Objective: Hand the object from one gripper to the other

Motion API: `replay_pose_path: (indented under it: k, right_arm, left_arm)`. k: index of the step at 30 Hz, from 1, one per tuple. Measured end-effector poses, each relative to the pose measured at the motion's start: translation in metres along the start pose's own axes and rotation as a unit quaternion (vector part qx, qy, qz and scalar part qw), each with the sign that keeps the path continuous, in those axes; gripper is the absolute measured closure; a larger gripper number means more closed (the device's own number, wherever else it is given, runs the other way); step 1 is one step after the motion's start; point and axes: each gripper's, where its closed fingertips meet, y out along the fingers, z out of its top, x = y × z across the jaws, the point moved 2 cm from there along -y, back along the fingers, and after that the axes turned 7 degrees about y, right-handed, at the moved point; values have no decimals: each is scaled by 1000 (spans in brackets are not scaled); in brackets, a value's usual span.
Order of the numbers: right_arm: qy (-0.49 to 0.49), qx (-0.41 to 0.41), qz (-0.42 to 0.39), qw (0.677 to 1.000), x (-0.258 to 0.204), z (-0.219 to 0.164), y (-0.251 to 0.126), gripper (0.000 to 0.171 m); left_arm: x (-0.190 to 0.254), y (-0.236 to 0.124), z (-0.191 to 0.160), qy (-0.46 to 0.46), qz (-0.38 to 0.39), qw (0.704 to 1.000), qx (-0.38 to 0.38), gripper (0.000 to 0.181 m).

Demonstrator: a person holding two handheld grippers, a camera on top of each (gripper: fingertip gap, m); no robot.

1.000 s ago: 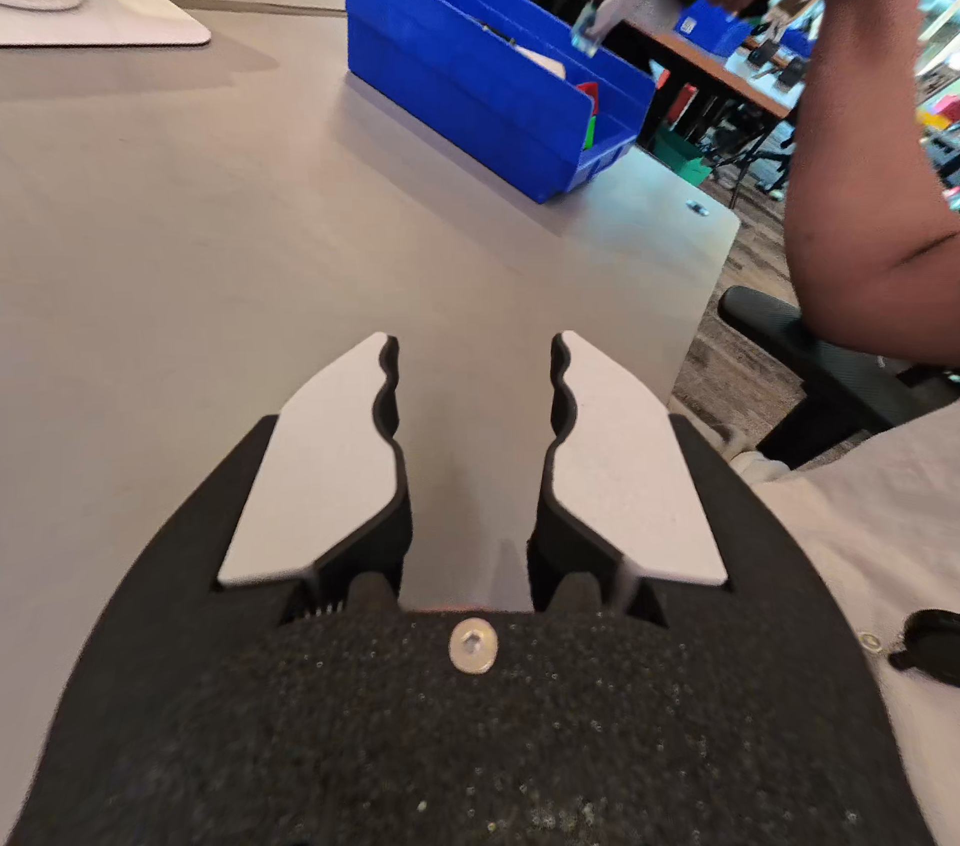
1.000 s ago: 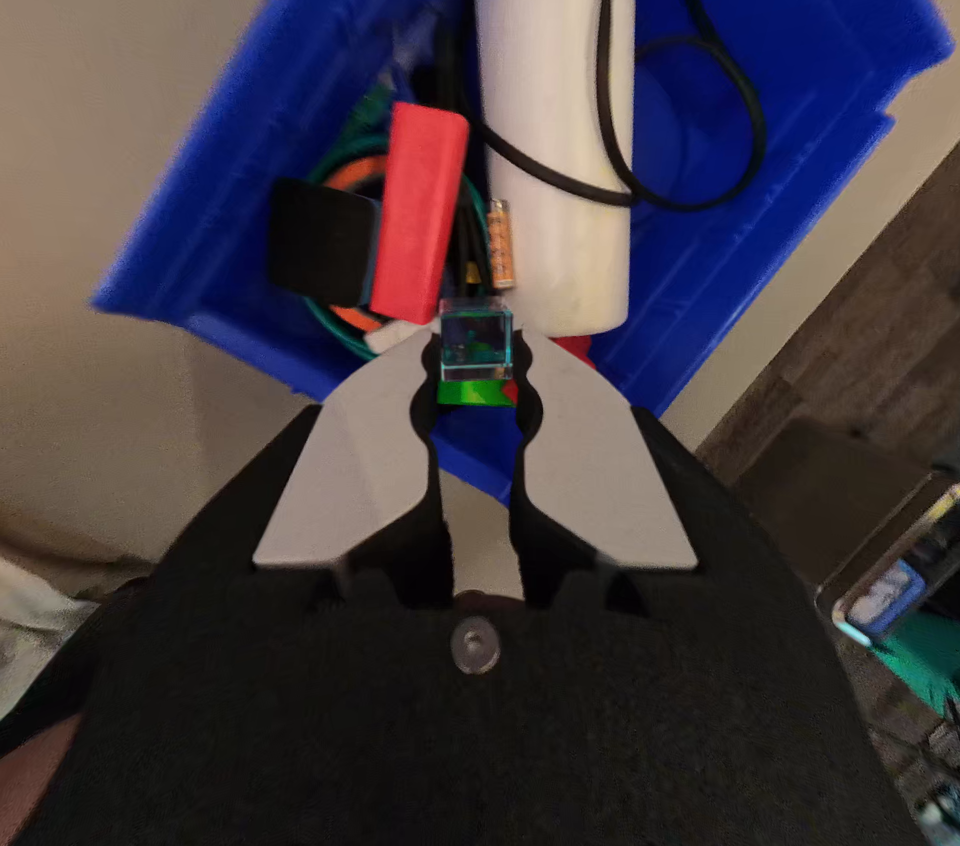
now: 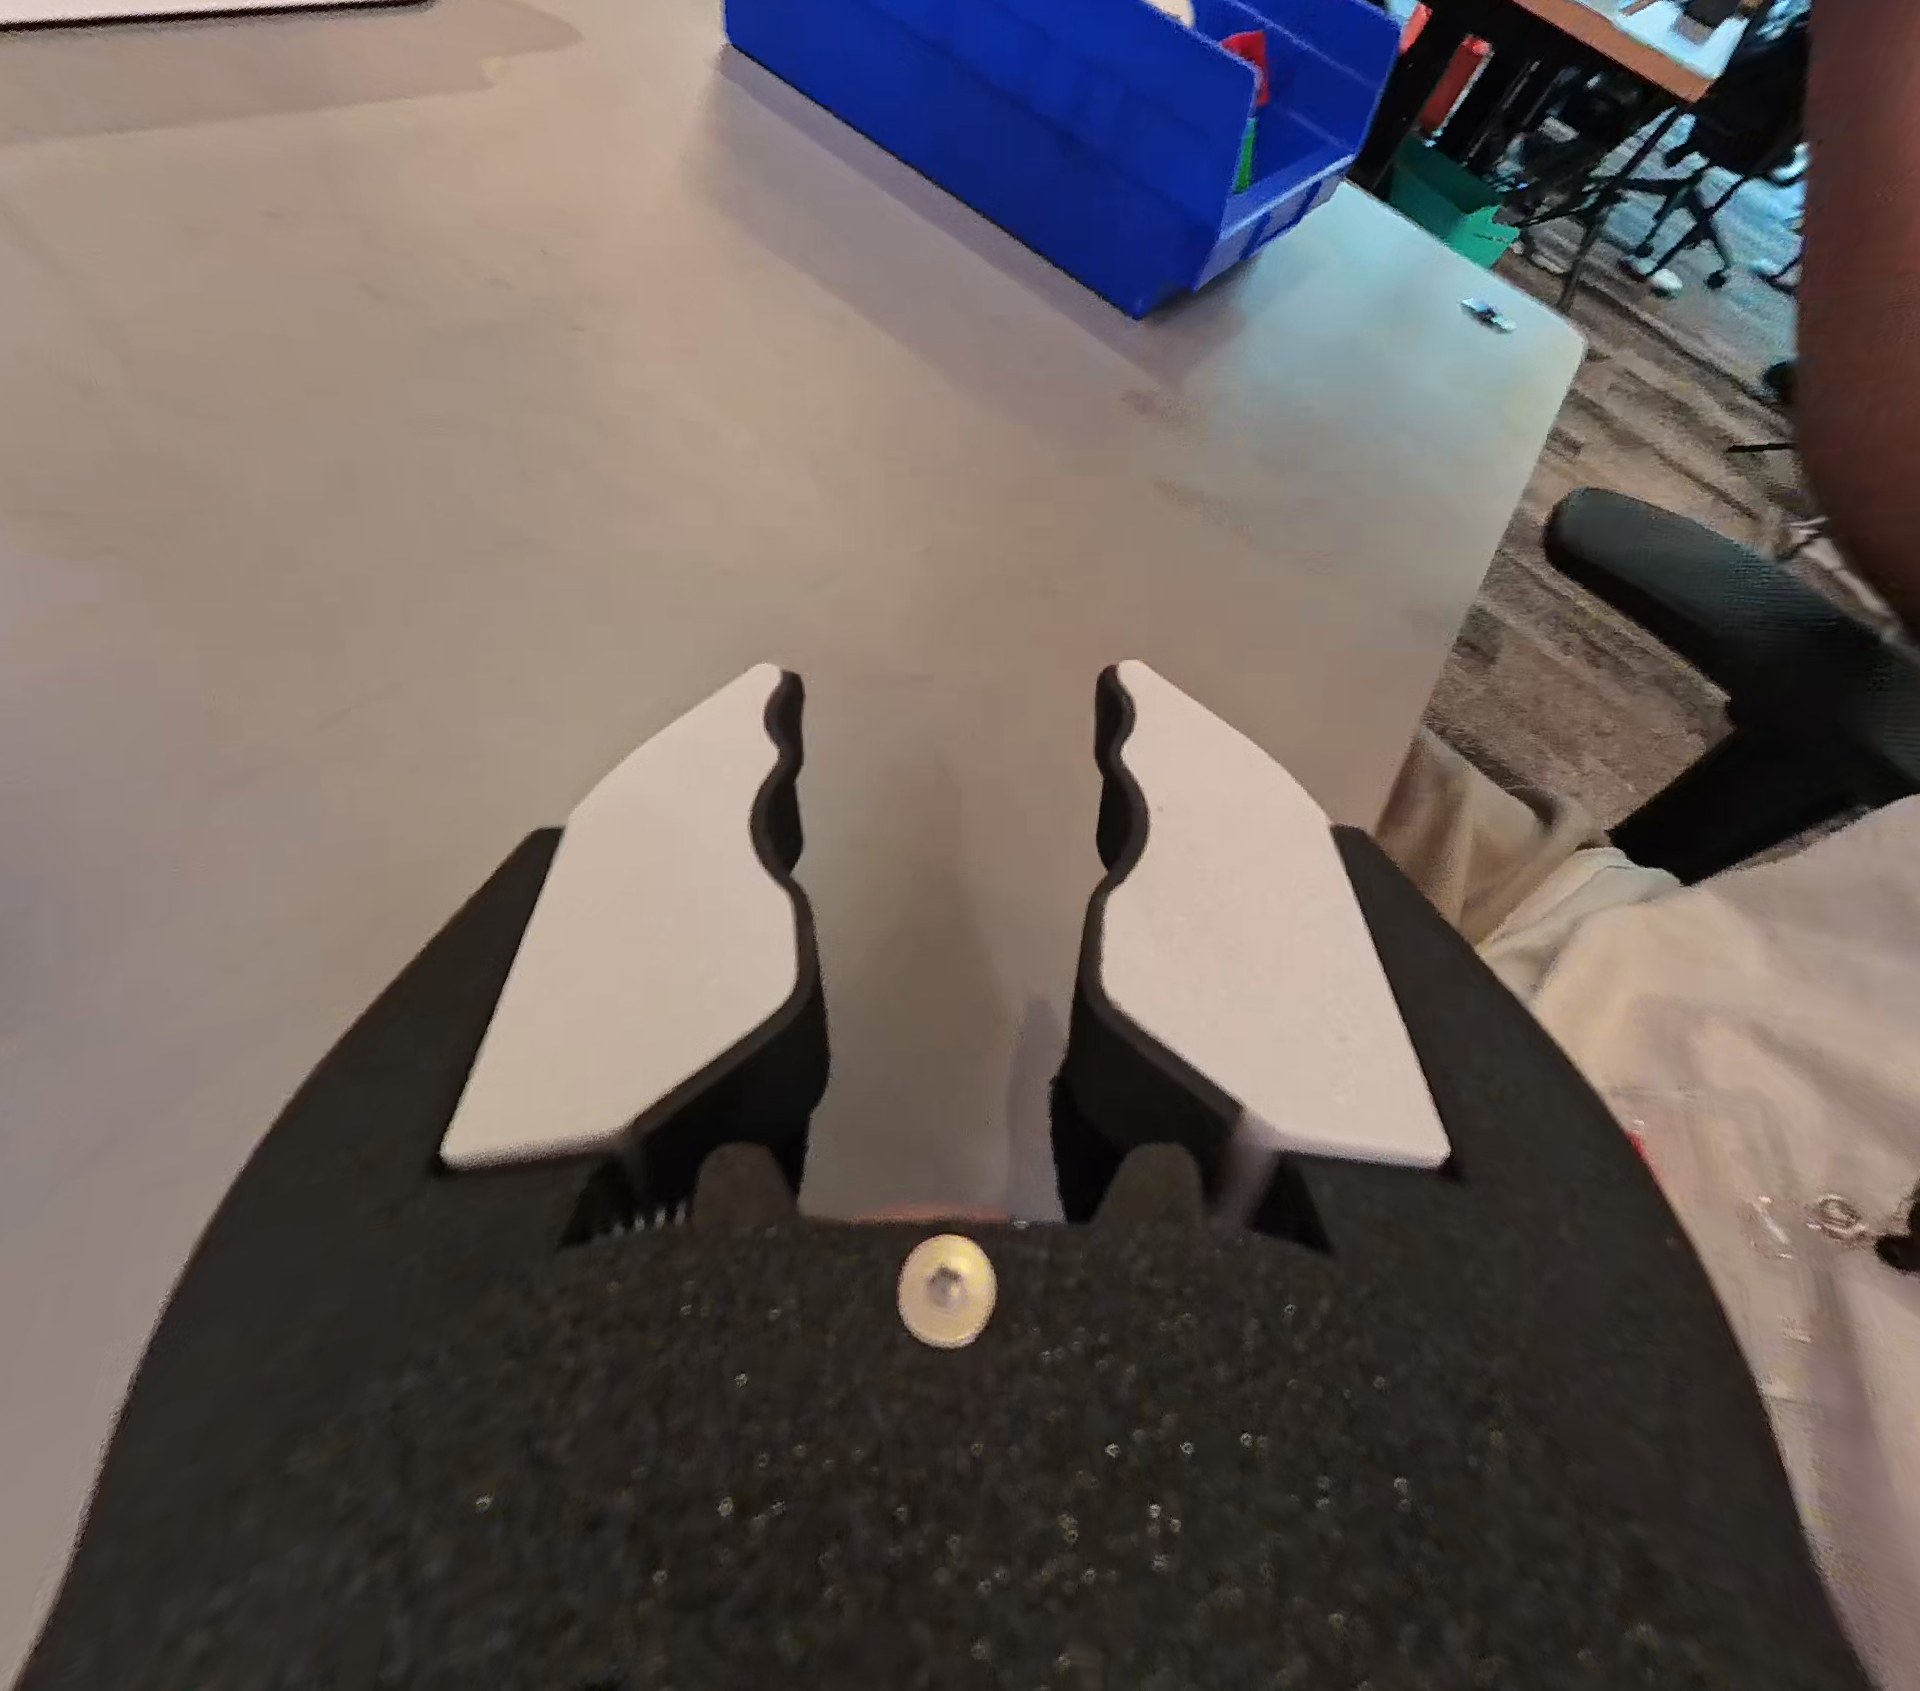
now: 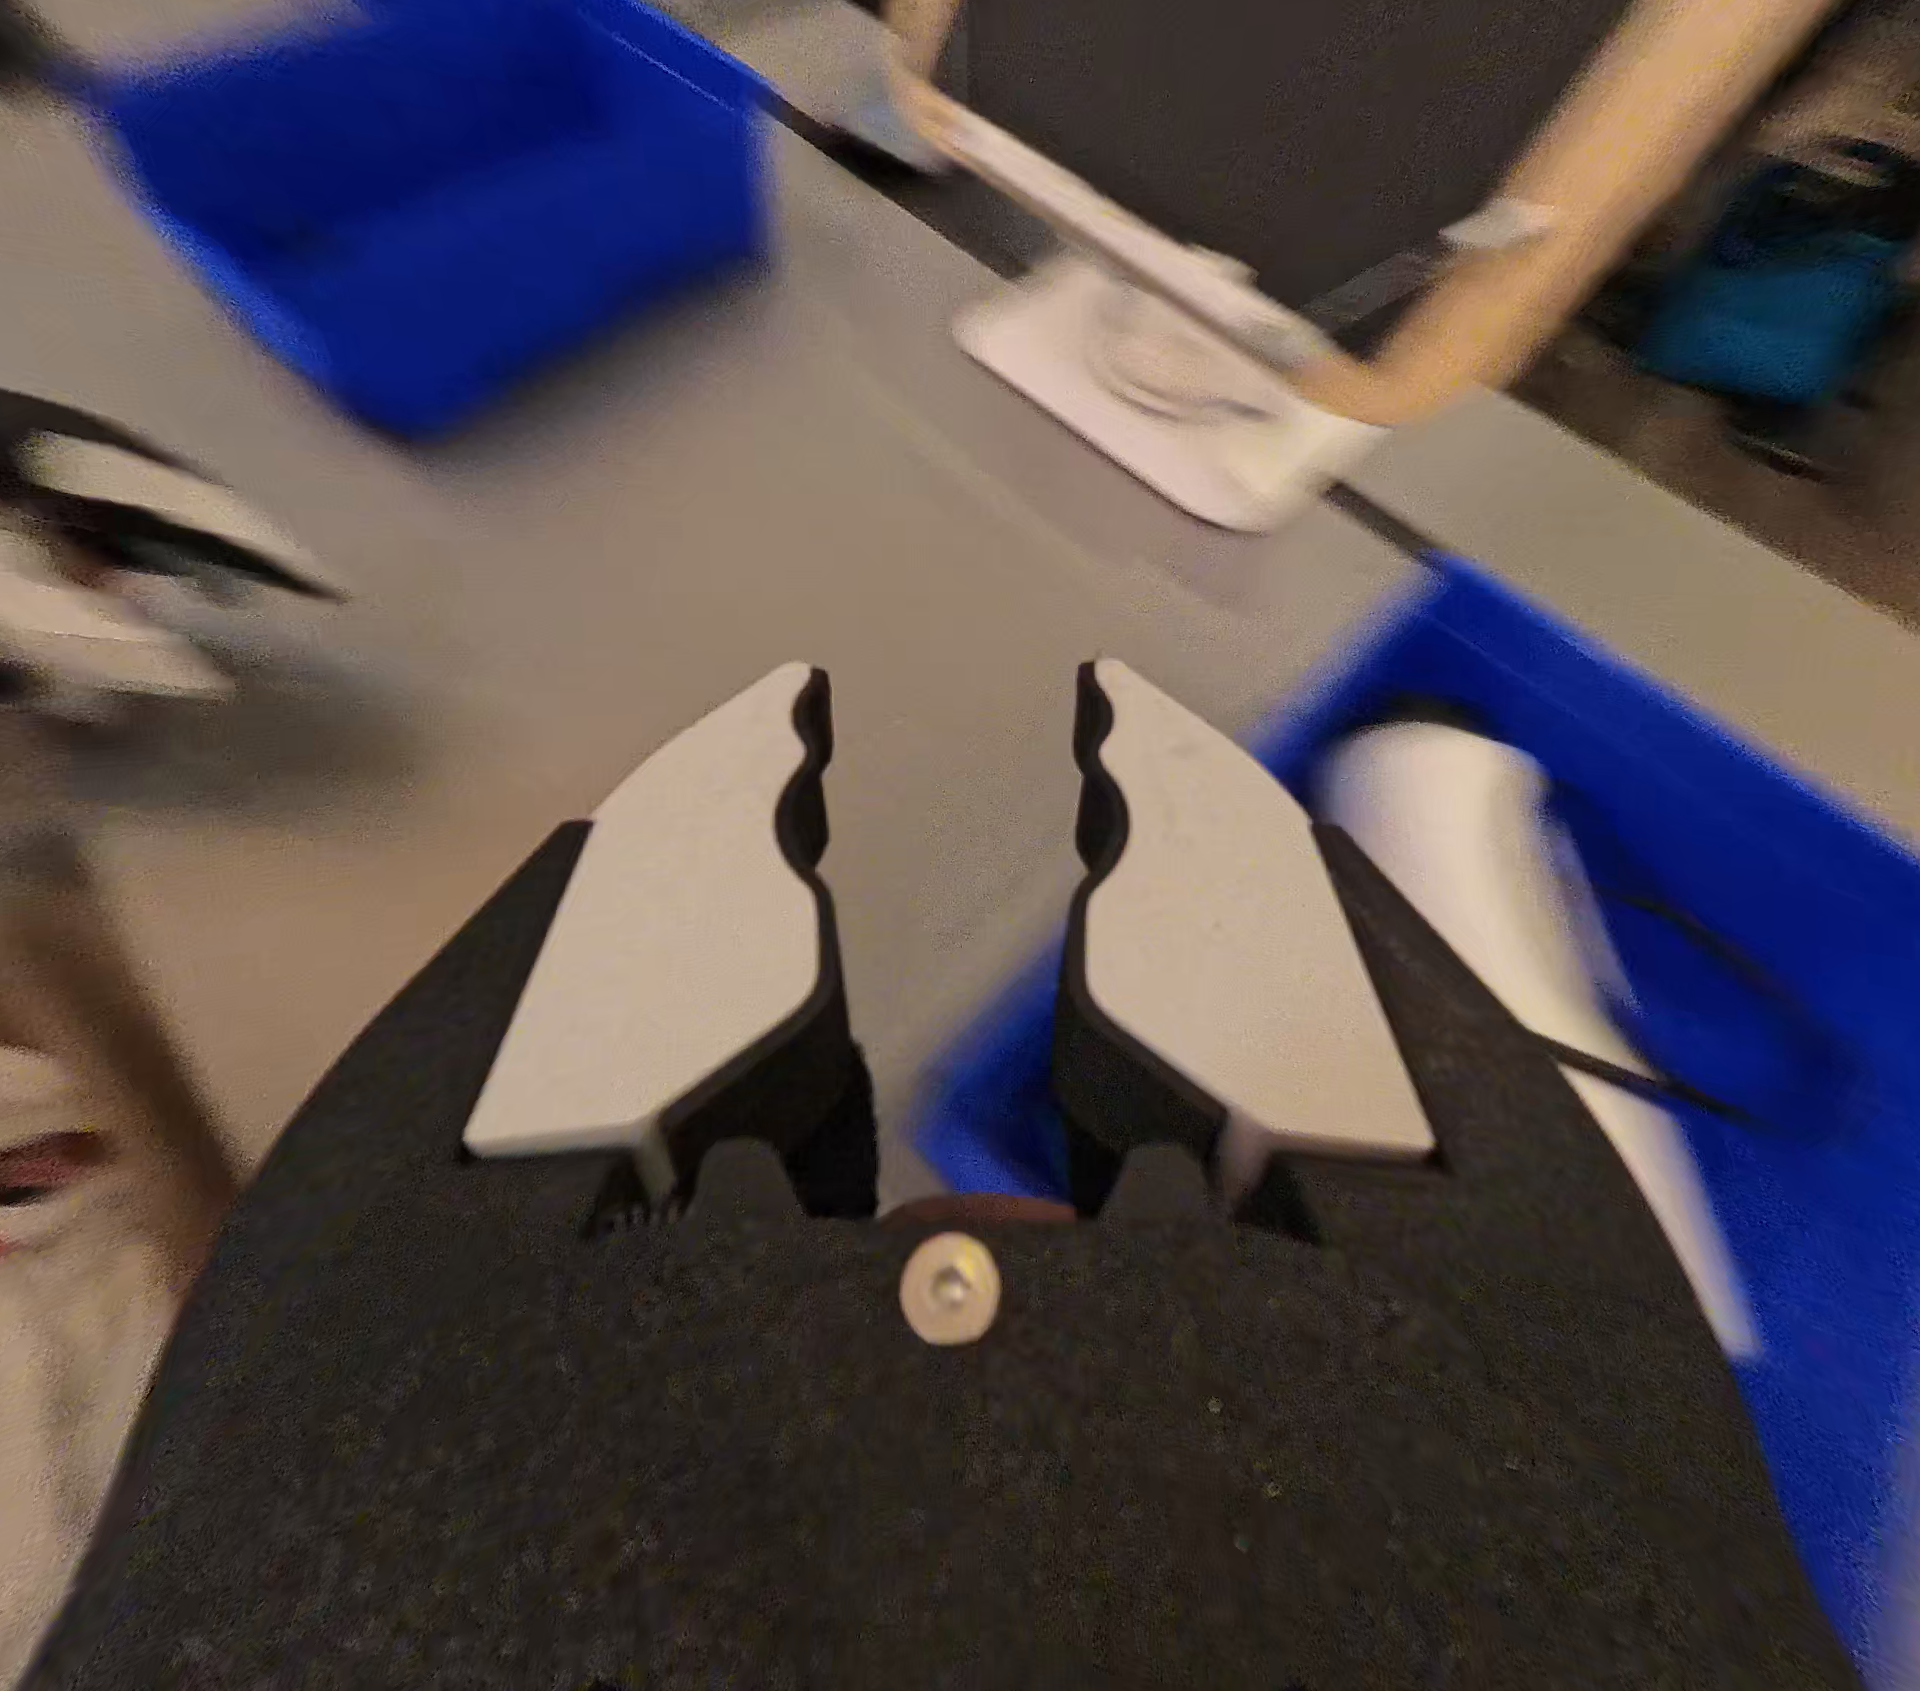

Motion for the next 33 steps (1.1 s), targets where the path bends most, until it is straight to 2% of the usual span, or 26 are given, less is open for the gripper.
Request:
replay_pose_path:
  k: [1, 3, 6, 7, 9, 12, 17, 19, 21, 23, 27, 30, 33]
  right_arm:
    - [25, 28, 64, 997, -34, -13, 13, 129]
    - [102, 32, 160, 981, -87, -53, 38, 130]
    - [224, 37, 284, 932, -135, -93, 59, 136]
    - [243, 40, 301, 922, -140, -100, 62, 135]
    - [248, 47, 288, 924, -137, -107, 65, 130]
    - [216, 61, 260, 939, -127, -108, 66, 130]
    - [200, 40, 255, 945, -130, -118, 76, 130]
    - [178, 29, 248, 952, -134, -124, 78, 130]
    - [148, 16, 241, 959, -138, -129, 80, 130]
    - [123, 3, 238, 963, -140, -133, 81, 130]
    - [127, -2, 256, 958, -141, -133, 82, 130]
    - [155, 3, 267, 951, -136, -131, 82, 131]
    - [175, 12, 269, 947, -129, -129, 79, 131]
  left_arm:
    - [-5, -2, -2, 5, 13, 1000, -7, 127]
    - [-14, -6, -1, 16, 37, 999, -10, 127]
    - [-20, -15, 5, 21, 51, 998, 6, 127]
    - [-21, -19, 8, 23, 54, 998, 13, 127]
    - [-25, -27, 16, 28, 66, 997, 25, 127]
    - [-41, -46, 34, 15, 97, 994, 55, 130]
    - [-98, -88, 45, -50, 155, 986, 43, 131]
    - [-132, -112, 39, -47, 211, 976, -9, 132]
    - [-163, -134, 29, -17, 232, 967, -101, 133]
    - [-198, -154, 18, 38, 249, 944, -213, 133]
    - [-255, -175, -9, 159, 219, 854, -443, 136]
    - [-276, -173, -32, 179, 170, 792, -559, 133]
    - [-281, -170, -43, 200, 115, 742, -629, 131]
